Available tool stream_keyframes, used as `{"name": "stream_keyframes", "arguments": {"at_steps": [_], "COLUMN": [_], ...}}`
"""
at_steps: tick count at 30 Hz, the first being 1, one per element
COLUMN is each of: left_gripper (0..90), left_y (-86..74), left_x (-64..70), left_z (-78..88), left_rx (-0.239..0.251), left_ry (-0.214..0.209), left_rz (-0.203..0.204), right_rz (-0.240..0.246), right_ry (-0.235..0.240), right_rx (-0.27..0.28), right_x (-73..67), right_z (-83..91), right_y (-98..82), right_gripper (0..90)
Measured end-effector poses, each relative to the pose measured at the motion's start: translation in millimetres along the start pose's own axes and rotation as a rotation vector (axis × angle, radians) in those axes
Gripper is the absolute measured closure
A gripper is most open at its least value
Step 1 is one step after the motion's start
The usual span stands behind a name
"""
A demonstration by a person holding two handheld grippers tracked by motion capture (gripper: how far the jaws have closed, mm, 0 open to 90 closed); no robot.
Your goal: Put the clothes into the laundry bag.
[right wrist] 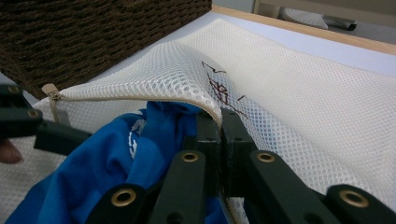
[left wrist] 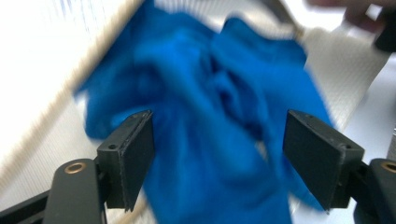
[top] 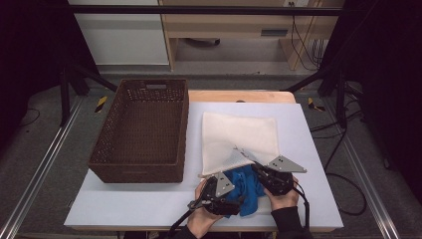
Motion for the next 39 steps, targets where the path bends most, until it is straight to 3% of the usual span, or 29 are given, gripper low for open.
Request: {"name": "stream_keyframes", "arguments": {"at_steps": [1, 2, 4, 5, 7, 9, 15, 20, 24, 26, 28, 29, 31, 32, 34, 36, 37, 39], "left_gripper": [24.6, 28.8, 35.6, 46.4, 62.0, 71.9, 76.6, 76.4, 74.2, 67.4, 57.5, 57.5, 41.9, 39.9, 34.8, 29.9, 29.3, 28.7], "left_y": [-6.1, -9.0, -9.0, -6.5, -2.1, 2.7, 26.4, 34.4, 31.5, 31.3, 30.9, 30.7, 30.1, 30.1, 27.9, 26.5, 21.7, 17.3], "left_x": [-4.1, -5.6, -6.3, -5.9, -6.1, -6.7, -12.3, -33.3, -39.0, -38.2, -35.7, -33.4, -27.2, -27.2, -19.4, -17.8, -12.5, -8.5], "left_z": [-6.1, -13.2, -17.1, -17.9, -19.0, -18.8, -27.4, -49.2, -57.2, -56.2, -52.3, -48.8, -37.2, -37.2, -18.1, -14.1, -5.3, -3.0], "left_rx": [-0.022, -0.032, -0.028, -0.029, -0.03, -0.024, -0.018, -0.043, -0.025, -0.024, -0.013, -0.006, 0.004, 0.004, 0.022, 0.021, 0.016, 0.003], "left_ry": [-0.001, -0.029, -0.02, 0.01, -0.002, -0.004, 0.016, 0.104, 0.106, 0.1, 0.078, 0.063, 0.035, 0.035, 0.024, 0.022, 0.009, -0.003], "left_rz": [0.024, 0.062, 0.053, 0.02, 0.024, 0.014, -0.022, -0.03, -0.013, -0.016, -0.003, 0.002, 0.001, 0.001, -0.003, 0.002, 0.006, 0.011], "right_rz": [0.0, 0.008, 0.007, 0.006, 0.004, 0.001, -0.004, -0.009, -0.004, -0.012, -0.013, -0.013, -0.009, -0.009, -0.007, -0.006, -0.008, -0.01], "right_ry": [0.001, 0.0, 0.0, 0.0, 0.0, 0.002, 0.009, 0.013, 0.012, 0.011, 0.01, 0.01, 0.009, 0.009, 0.008, 0.005, 0.003, 0.002], "right_rx": [-0.002, -0.005, -0.005, -0.005, -0.004, -0.006, -0.003, 0.008, 0.003, -0.002, -0.003, -0.003, -0.002, -0.002, 0.0, 0.001, 0.002, 0.003], "right_x": [-0.4, -0.9, -1.5, -1.4, -1.0, -1.2, -2.2, -2.0, -1.6, -1.2, -0.8, -0.7, -0.5, -0.5, -0.1, 0.5, 1.0, 1.4], "right_z": [-0.1, -1.0, -1.0, -0.9, -1.4, -1.3, -0.5, 2.1, 1.9, 1.1, 0.7, 0.8, 0.9, 0.9, 1.0, 1.3, 1.3, 1.6], "right_y": [-0.2, -0.7, -0.7, -0.7, -0.5, -0.6, 0.8, 2.9, 1.9, 1.3, 1.0, 1.0, 0.9, 0.9, 1.0, 1.1, 1.3, 1.4], "right_gripper": [87.5, 87.6, 87.6, 87.6, 87.7, 87.8, 87.9, 88.0, 88.0, 88.0, 88.0, 88.0, 88.0, 88.0, 87.9, 87.9, 87.8, 87.9]}}
Point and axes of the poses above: each handheld gripper's, and its own axes: z roughly backward along the jaws, y roughly out of its top, x roughly to its right, the point moved 7 cm from there along -z, roughly forward along the jaws, and after that the axes turned 14 degrees about -y, right-handed, at the moved point
